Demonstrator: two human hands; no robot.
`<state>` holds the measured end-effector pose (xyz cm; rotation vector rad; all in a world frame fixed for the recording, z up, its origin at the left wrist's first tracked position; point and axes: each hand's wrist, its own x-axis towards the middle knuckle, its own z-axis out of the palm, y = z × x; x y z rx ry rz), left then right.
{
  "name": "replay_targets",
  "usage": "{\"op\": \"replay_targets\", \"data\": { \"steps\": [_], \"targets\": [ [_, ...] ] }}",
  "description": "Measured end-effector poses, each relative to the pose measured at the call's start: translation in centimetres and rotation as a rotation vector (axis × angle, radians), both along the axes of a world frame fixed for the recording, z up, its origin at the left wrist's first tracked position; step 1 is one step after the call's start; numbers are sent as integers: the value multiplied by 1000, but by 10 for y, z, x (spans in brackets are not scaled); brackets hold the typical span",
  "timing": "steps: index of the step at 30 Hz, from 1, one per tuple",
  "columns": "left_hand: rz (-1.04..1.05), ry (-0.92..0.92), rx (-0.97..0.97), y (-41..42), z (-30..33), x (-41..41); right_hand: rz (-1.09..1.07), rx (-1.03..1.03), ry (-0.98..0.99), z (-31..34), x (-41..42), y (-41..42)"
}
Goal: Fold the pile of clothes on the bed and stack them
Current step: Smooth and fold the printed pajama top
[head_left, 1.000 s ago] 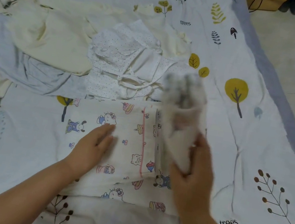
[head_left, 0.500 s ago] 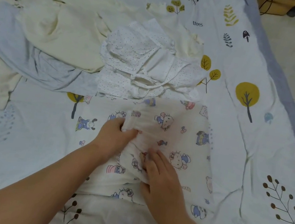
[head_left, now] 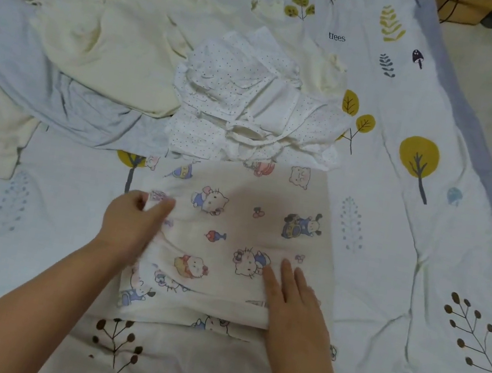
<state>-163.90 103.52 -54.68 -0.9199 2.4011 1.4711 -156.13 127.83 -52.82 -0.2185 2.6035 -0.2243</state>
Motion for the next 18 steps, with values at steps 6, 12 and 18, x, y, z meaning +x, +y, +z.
{"op": "replay_targets", "data": {
  "steps": [6,12,18],
  "targets": [
    [50,-56,-165,-23,-5,12,-18,-270,-57,10,-1,-3],
    [23,-173,29,-23,-7,-4,-776,-462,135,2,-92,11],
    [43,-110,185,-20,9,2,-757,-478,116,-7,-140,17]
  ]
}}
